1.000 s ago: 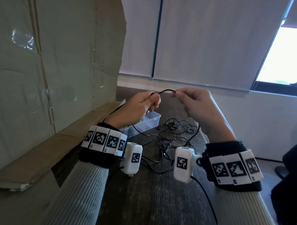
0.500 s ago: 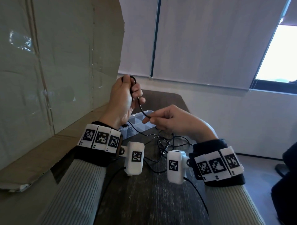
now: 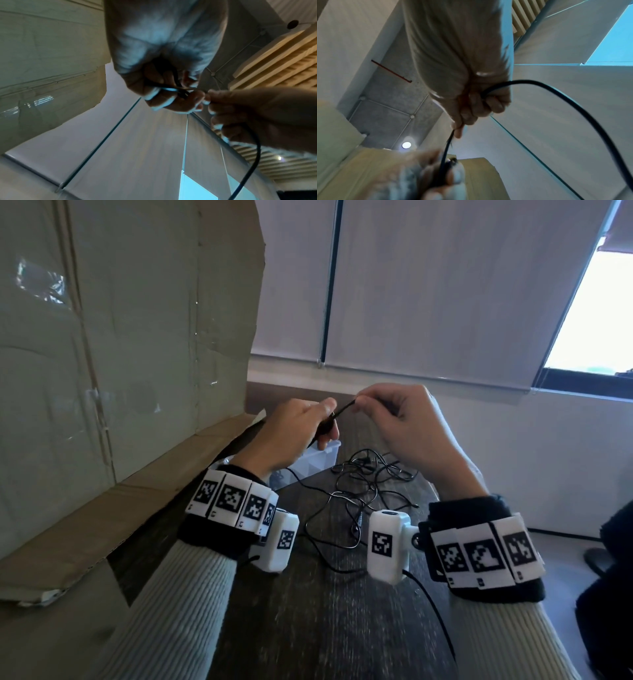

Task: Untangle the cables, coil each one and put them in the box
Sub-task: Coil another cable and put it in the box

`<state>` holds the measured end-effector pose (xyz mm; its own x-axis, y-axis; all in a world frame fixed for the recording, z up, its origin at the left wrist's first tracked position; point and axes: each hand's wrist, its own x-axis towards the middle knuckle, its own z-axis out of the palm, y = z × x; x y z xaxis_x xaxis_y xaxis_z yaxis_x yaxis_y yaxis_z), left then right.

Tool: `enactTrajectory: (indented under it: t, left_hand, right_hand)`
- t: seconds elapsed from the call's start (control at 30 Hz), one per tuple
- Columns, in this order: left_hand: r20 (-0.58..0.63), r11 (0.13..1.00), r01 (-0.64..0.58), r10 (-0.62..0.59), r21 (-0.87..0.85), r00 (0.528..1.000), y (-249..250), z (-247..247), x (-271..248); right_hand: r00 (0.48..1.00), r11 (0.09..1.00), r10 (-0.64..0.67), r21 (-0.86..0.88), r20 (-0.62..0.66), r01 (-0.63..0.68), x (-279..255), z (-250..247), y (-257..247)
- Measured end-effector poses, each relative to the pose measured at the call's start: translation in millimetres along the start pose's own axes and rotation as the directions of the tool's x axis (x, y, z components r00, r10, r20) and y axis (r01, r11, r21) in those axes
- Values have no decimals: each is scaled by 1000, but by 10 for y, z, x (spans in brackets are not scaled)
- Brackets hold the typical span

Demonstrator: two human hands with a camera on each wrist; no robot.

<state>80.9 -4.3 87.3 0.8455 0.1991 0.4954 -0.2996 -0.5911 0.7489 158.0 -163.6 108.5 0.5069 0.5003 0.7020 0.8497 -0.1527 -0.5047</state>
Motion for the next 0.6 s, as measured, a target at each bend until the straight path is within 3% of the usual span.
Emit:
enactTrajectory:
  t: [0.17,0.23,0.33,0.47,0.6]
  left_hand:
    - [91,998,-58,54,33,994,55,-66,-15]
    - [65,996,-76,79,-51,995,52,-66,-6]
    - [-67,952,-69,51,-298,996,77,-53,25]
    - [-208,760,-82,-70,-645,976,108,-71,77]
    - [-265,582,-144,-127,-800,956,179,-108,98]
  right_hand:
    - [993,1000,5,29,-118,-2,38,48,59]
    - [992,999,17,51,-127,-11,46,74,94]
    - [992,996,59,74,-112,-51,54,90,160]
    - [993,984,113,136,36,-117,48,146,178]
    - [949,984,108,102,296,-143,-17,283,89]
